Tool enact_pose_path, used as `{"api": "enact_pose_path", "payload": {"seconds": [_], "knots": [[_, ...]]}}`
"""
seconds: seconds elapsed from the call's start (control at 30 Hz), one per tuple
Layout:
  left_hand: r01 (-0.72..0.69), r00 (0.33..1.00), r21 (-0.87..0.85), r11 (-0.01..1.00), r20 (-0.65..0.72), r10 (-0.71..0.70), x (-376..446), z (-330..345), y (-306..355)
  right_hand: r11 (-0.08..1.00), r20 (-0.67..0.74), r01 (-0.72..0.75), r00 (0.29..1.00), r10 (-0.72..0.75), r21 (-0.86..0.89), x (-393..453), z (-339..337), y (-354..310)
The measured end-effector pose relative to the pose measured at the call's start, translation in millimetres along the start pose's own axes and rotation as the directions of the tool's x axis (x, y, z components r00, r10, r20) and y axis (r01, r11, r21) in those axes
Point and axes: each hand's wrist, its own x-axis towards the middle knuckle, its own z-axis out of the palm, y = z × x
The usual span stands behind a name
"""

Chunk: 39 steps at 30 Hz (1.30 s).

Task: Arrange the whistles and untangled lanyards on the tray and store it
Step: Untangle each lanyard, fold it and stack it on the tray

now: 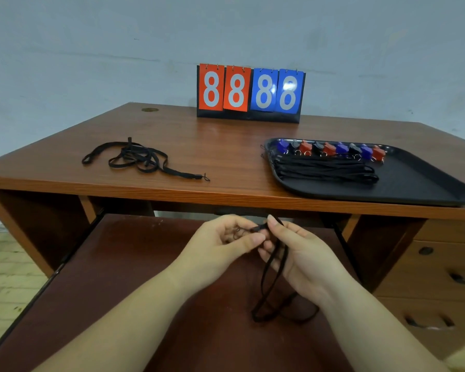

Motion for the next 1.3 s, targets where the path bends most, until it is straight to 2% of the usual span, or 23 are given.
{"api": "enact_pose_path", "payload": {"seconds": [0.2,0.3,0.37,0.43,0.5,0.57,0.63,0.73,0.87,1.03,1.1,1.2,1.3], "knots": [[-0.007,0.991,0.021,1.000,-0.130,0.009,2.4,-0.3,-2.3,0.992,-0.016,0.030,0.999,-0.032,-0.123,-1.0,1.3,1.9],[0.004,0.981,0.049,0.999,-0.193,0.005,2.2,-3.0,-2.4,0.947,-0.062,0.060,0.995,-0.084,-0.316,0.0,0.0,5.2],[0.007,0.978,0.076,0.997,-0.206,0.009,2.3,-4.3,-1.5,0.811,-0.097,0.148,0.965,-0.244,-0.566,2.0,-3.8,6.9],[0.006,0.979,0.093,0.996,-0.205,0.014,2.0,-5.1,-1.1,0.626,0.001,0.265,0.921,-0.389,-0.733,1.0,-6.6,4.9],[0.009,0.980,0.113,0.994,-0.200,0.014,1.6,-5.6,-0.8,0.558,0.121,0.366,0.897,-0.426,-0.745,-2.2,-5.8,2.1],[0.011,0.981,0.133,0.991,-0.192,0.015,1.0,-5.7,-1.2,0.560,0.191,0.433,0.879,-0.438,-0.707,-4.5,-4.8,1.4],[0.009,0.983,0.165,0.986,-0.185,0.022,0.0,-5.9,-1.1,0.566,0.227,0.432,0.889,-0.397,-0.702,-5.8,-4.5,1.9],[-0.014,0.979,0.220,0.975,-0.196,0.058,-1.0,-7.0,-1.4,0.517,0.248,0.405,0.905,-0.347,-0.754,-5.8,-3.1,3.2],[-0.062,0.966,0.266,0.962,-0.225,0.124,-0.9,-7.0,-1.1,0.556,0.263,0.405,0.910,-0.320,-0.726,-6.1,-1.4,3.4],[-0.035,0.979,0.099,0.995,-0.196,0.054,1.0,-0.9,0.5,0.573,0.265,0.378,0.925,-0.274,-0.727,-5.5,0.9,4.4],[0.012,0.984,-0.089,0.996,-0.177,-0.028,2.6,2.9,2.1,0.561,0.258,0.366,0.929,-0.265,-0.742,-4.6,0.7,3.8],[0.082,0.978,-0.459,0.885,-0.132,-0.159,4.7,3.2,10.6,0.605,0.257,0.356,0.934,-0.247,-0.712,-3.8,0.5,3.4],[0.104,0.974,-0.637,0.764,-0.089,-0.207,5.0,-1.4,17.8,0.627,0.253,0.316,0.948,-0.191,-0.711,-1.6,-3.3,3.4]]}}
